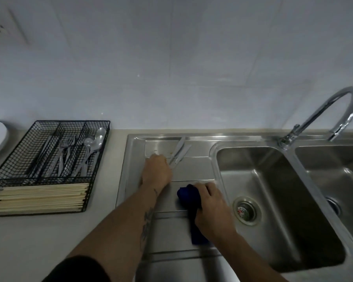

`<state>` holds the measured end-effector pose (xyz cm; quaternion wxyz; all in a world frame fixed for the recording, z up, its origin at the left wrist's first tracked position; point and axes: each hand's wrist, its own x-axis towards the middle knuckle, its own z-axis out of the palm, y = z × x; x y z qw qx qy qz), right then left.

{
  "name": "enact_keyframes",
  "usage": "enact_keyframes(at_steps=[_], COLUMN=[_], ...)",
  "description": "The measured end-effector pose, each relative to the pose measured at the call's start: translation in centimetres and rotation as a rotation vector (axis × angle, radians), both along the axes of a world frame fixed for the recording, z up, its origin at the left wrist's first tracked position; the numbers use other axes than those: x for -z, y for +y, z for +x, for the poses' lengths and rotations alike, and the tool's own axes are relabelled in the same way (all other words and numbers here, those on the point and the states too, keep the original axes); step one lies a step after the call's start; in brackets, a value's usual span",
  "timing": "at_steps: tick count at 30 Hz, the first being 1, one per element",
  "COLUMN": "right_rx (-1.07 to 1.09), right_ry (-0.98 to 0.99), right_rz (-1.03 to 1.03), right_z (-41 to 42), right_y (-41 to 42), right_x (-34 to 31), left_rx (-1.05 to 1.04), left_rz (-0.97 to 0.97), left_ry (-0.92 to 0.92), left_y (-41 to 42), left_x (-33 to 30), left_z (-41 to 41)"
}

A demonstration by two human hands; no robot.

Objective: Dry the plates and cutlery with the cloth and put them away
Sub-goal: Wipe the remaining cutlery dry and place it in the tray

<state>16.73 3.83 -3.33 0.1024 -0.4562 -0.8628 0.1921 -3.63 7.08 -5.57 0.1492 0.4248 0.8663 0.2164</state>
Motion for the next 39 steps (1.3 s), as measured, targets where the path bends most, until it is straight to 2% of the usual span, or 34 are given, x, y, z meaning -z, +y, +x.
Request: enact_keyframes(at_steps=[7,11,15,21,27,30,33,36,39], right_rx=[-0.083,-0.124,0.009,0.300,0.320,0.243,0.010,-0.067,0.039], right_ry=[0.000,-0.036,0.108,0.435,0.629,0.568,0.250,0.028,0.008], right_rz=[-0.042,-0.088,-0.232,-0.306,-0.075,0.162,0.469,0.493,0.473], right_z=[-0.3,-0.7,-1.3,-3.0,-8.6,-11.0,-12.7,-13.2,-13.4], right_y=[0.3,0.2,0.9,0.7,-1.5,-3.0,-4.6,-6.0,-6.7], right_x=[0.8,0.8,0.3,-3.7,-9.0,-10.3,-10.1,-9.2,-8.8], left_rx=[-0.018,-0.022,-0.036,0.040,0.157,0.215,0.267,0.274,0.255], left_rz=[-0.084,-0.038,-0.008,0.063,0.145,0.201,0.256,0.272,0.244], left_ry=[-0.019,-0.066,-0.098,-0.040,0.010,0.018,0.005,-0.004,0.005], left_y=[1.2,0.5,-0.9,-3.2,-6.6,-8.9,-11.4,-14.0,-16.5], left_x=[-0.5,-0.5,-2.0,-6.5,-9.9,-11.5,-13.3,-14.4,-14.6], left_z=[-0.2,-0.8,-1.4,-3.1,-5.7,-6.7,-7.5,-8.9,-10.5])
